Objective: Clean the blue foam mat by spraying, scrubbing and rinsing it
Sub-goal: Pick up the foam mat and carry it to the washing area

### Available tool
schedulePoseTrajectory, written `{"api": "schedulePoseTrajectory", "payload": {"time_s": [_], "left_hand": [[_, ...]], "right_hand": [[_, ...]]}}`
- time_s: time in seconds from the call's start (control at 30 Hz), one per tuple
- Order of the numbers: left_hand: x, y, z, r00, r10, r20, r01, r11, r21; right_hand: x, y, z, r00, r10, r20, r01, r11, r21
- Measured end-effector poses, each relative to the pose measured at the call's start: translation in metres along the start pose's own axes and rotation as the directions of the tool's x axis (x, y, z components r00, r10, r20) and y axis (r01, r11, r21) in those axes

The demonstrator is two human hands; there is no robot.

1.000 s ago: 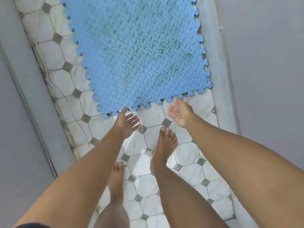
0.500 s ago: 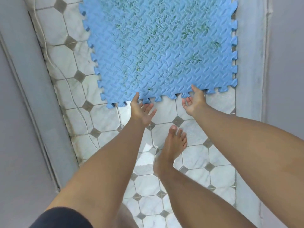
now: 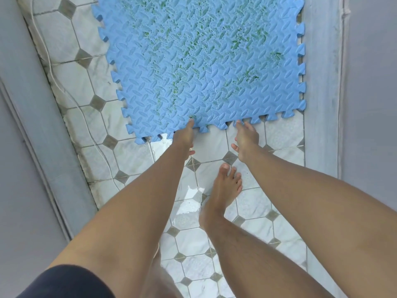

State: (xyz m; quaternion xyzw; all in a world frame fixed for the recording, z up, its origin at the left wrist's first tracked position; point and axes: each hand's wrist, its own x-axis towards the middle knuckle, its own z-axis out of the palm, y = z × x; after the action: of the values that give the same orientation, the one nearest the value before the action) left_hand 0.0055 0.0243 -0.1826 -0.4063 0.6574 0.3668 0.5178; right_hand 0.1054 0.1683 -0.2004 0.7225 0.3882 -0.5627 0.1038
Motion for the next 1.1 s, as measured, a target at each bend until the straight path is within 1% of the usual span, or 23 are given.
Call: {"api": "schedulePoseTrajectory", "payload": {"time_s": [0.07,0.1,0.2,0.27,0.33,0.4,0.43,0.47,0.53,0.57,0.6,0.67,0.73,0.77,0.83,0.97,1.03,1.1], "left_hand": [[-0.003,-0.003,-0.006,1.000,0.020,-0.021,-0.020,1.000,-0.006],[-0.009,-0.002,-0.009,1.000,0.024,-0.020,-0.025,0.999,-0.047],[-0.022,-0.002,-0.014,0.999,0.035,-0.008,-0.036,0.952,-0.304],[-0.041,0.001,-0.017,0.993,0.078,-0.086,-0.109,0.888,-0.448],[-0.072,0.009,-0.023,0.976,0.096,-0.196,-0.190,0.819,-0.542],[-0.111,0.020,-0.036,0.947,0.074,-0.314,-0.262,0.743,-0.616],[-0.132,0.024,-0.044,0.937,0.048,-0.346,-0.272,0.722,-0.636],[-0.150,0.026,-0.056,0.937,0.022,-0.349,-0.261,0.708,-0.656],[-0.187,0.032,-0.081,0.962,0.010,-0.272,-0.206,0.678,-0.705],[-0.204,0.037,-0.094,0.979,0.033,-0.200,-0.166,0.696,-0.699],[-0.219,0.042,-0.106,0.990,0.072,-0.125,-0.137,0.737,-0.662],[-0.247,0.056,-0.131,0.987,0.158,-0.002,-0.134,0.826,-0.547],[-0.275,0.070,-0.153,0.980,0.189,0.061,-0.145,0.890,-0.433],[-0.288,0.077,-0.163,0.976,0.201,0.080,-0.155,0.908,-0.390],[-0.317,0.088,-0.178,0.969,0.227,0.093,-0.186,0.927,-0.325],[-0.377,0.095,-0.180,0.968,0.236,0.088,-0.215,0.956,-0.199],[-0.404,0.094,-0.177,0.965,0.253,0.064,-0.242,0.960,-0.142],[-0.432,0.093,-0.173,0.956,0.290,0.036,-0.288,0.956,-0.061]], "right_hand": [[-0.003,-0.003,-0.002,1.000,-0.024,-0.005,0.024,1.000,-0.006],[-0.006,-0.007,-0.002,1.000,-0.031,0.001,0.031,0.999,0.010],[-0.022,-0.021,-0.004,0.999,-0.018,0.048,0.012,0.991,0.133],[-0.043,-0.029,-0.010,0.993,0.018,0.119,-0.045,0.974,0.224],[-0.074,-0.037,-0.016,0.981,0.029,0.190,-0.092,0.938,0.334],[-0.115,-0.046,-0.020,0.965,0.013,0.262,-0.130,0.889,0.438],[-0.136,-0.049,-0.022,0.953,0.003,0.304,-0.150,0.875,0.461],[-0.158,-0.051,-0.024,0.939,-0.002,0.344,-0.169,0.868,0.467],[-0.201,-0.057,-0.028,0.913,0.007,0.408,-0.218,0.854,0.473],[-0.220,-0.061,-0.030,0.904,0.012,0.428,-0.239,0.843,0.482],[-0.237,-0.064,-0.034,0.898,0.014,0.441,-0.252,0.837,0.486],[-0.265,-0.073,-0.043,0.879,0.010,0.476,-0.268,0.837,0.477],[-0.288,-0.081,-0.056,0.871,0.000,0.491,-0.277,0.826,0.492],[-0.296,-0.084,-0.063,0.873,-0.005,0.488,-0.289,0.801,0.525],[-0.312,-0.092,-0.081,0.892,-0.018,0.451,-0.301,0.722,0.623],[-0.354,-0.113,-0.112,0.953,-0.049,0.298,-0.203,0.625,0.754],[-0.380,-0.119,-0.125,0.976,-0.012,0.216,-0.169,0.586,0.793],[-0.409,-0.114,-0.141,0.984,0.057,0.171,-0.173,0.562,0.809]]}}
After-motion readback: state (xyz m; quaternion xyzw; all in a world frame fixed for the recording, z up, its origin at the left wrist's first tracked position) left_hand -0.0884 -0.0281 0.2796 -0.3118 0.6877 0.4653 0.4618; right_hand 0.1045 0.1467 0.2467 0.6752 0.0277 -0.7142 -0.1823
